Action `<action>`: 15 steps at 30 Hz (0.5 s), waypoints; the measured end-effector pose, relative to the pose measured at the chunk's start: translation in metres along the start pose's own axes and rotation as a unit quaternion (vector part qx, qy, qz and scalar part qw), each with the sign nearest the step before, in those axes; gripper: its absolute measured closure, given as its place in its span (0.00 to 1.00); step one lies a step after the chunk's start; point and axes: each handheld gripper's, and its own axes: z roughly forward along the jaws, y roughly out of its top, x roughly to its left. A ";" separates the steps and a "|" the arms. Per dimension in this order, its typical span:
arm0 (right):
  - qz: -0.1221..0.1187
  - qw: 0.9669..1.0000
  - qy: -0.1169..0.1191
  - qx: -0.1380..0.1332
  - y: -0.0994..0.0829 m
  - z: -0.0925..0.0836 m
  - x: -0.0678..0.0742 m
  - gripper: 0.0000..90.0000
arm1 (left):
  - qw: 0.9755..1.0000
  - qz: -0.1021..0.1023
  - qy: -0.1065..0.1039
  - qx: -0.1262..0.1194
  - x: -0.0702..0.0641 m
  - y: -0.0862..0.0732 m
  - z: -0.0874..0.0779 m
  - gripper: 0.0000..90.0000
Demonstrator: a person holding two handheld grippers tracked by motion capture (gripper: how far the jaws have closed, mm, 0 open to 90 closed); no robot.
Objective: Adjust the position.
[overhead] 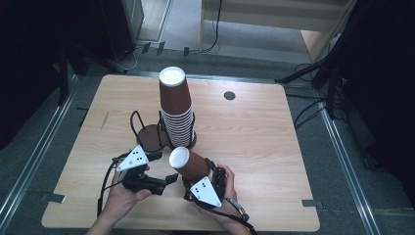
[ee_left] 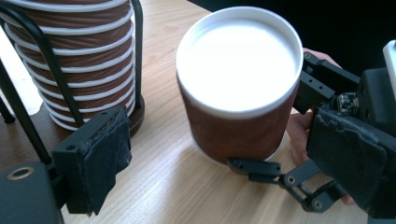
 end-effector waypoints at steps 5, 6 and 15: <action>-0.007 1.000 0.005 -0.004 0.000 0.000 0.002 0.11 | 1.000 -0.001 -0.006 0.003 -0.001 0.000 0.002 0.08; -0.008 1.000 0.006 -0.004 0.000 -0.001 0.002 0.11 | 1.000 0.001 -0.008 0.003 -0.002 0.000 0.001 0.08; -0.041 0.999 0.017 -0.012 0.003 -0.003 0.009 0.11 | 1.000 0.000 -0.012 0.001 -0.004 0.002 0.001 0.11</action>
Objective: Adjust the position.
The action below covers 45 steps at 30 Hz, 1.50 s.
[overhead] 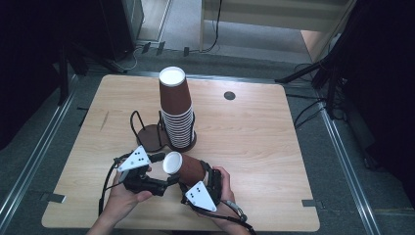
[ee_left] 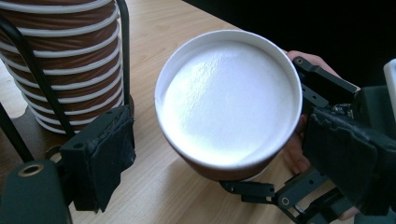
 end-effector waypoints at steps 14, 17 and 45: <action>-0.029 1.000 0.009 -0.009 0.001 -0.002 0.003 0.11 | 1.000 -0.011 -0.009 0.010 0.000 0.001 0.001 0.16; -0.035 0.999 0.007 -0.011 0.001 -0.002 0.003 0.11 | 1.000 -0.018 -0.022 0.012 0.002 0.001 0.000 0.17; -0.016 1.000 0.011 0.013 0.014 -0.010 -0.008 0.00 | 0.999 -0.015 0.012 -0.029 0.000 0.000 -0.003 0.27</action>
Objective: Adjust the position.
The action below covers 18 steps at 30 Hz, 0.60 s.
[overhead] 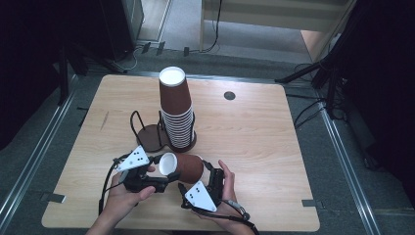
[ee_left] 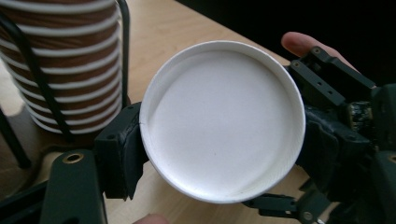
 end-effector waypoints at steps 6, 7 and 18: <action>0.008 1.000 -0.014 -0.018 0.010 -0.008 -0.009 0.00 | 0.998 -0.009 0.018 -0.057 0.006 0.000 -0.008 0.27; 0.010 1.000 -0.017 -0.019 0.011 -0.008 -0.010 0.00 | 0.998 -0.006 0.018 -0.065 0.006 0.000 -0.009 0.27; 0.085 0.996 -0.027 -0.028 0.015 -0.016 -0.022 0.00 | 0.986 0.022 0.063 -0.151 0.003 -0.001 -0.013 0.27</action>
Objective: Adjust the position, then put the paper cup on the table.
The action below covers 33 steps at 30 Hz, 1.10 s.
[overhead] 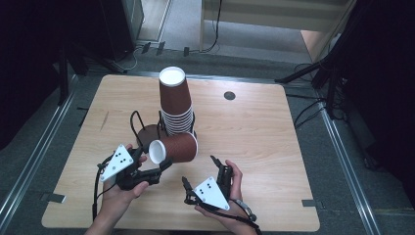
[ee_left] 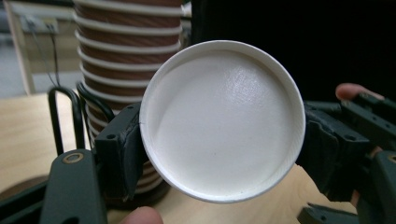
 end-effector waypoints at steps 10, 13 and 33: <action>0.074 0.997 -0.011 -0.010 0.002 0.001 -0.013 0.06 | 0.999 0.004 0.001 -0.038 0.000 -0.008 0.002 0.27; 0.110 0.994 -0.010 -0.008 0.003 0.000 -0.016 0.07 | 0.999 0.003 0.004 -0.052 -0.001 -0.009 0.003 0.27; 0.456 0.889 0.010 0.041 0.018 -0.017 -0.039 0.00 | 0.998 0.006 -0.008 -0.070 -0.013 -0.013 0.012 0.27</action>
